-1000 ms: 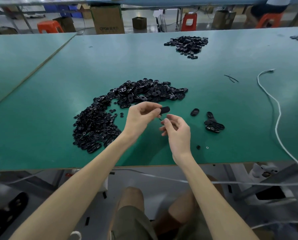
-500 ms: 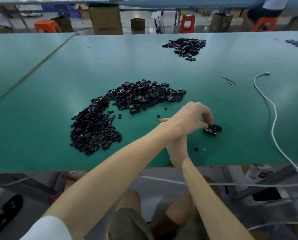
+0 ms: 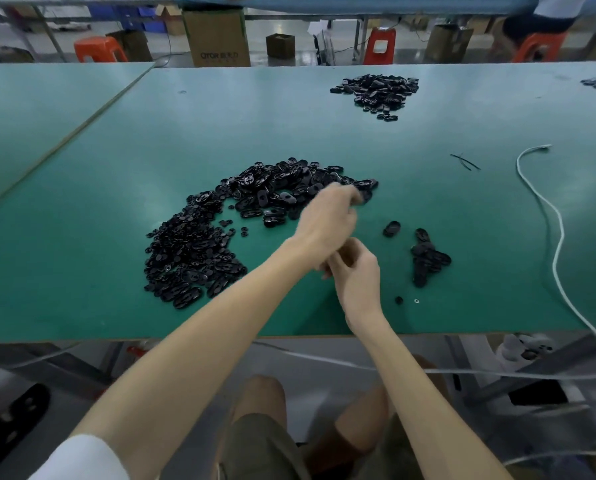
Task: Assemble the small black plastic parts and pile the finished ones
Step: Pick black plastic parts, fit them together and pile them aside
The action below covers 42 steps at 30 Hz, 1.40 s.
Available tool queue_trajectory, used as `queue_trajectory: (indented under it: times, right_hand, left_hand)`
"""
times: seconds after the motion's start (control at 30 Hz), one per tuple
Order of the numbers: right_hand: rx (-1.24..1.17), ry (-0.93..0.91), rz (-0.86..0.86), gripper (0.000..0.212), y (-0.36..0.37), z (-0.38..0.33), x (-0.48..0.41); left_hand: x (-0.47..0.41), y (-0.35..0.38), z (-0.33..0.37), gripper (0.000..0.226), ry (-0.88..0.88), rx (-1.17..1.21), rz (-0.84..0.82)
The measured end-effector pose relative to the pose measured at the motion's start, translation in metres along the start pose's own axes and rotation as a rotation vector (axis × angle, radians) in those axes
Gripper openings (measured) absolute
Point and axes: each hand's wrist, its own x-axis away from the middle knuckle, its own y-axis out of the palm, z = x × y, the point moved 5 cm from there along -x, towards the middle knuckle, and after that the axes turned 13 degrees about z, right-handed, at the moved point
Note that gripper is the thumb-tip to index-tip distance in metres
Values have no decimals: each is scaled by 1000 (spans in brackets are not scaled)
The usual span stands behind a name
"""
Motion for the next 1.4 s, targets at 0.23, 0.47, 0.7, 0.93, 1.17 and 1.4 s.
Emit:
queue_trajectory:
  times: [0.23,0.47,0.7,0.93,1.17,1.4]
  right_hand:
    - [-46,-5,3,15,-1,2,1]
    - [-40,-5,-14,16,-1,2,2]
    - [-69,-8,25,12,-2,2,1]
    - [-63,-8,17,9,-2,5,2]
    - [-83,1,27,12,-3,5,0]
    - [-72,-1,18,12,-1,6,0]
  left_hand:
    - [1,-32,-94,24,-96,-573,27]
    - [12,-39,-104,19,10,-522,164]
    - [35,-30,-68,13,-93,66,66]
    - [48,-29,-63,13,-74,192,-201]
    - [25,-88,-111,20,-63,-527,81]
    - [23,-94,-147,6,-130,-521,-32]
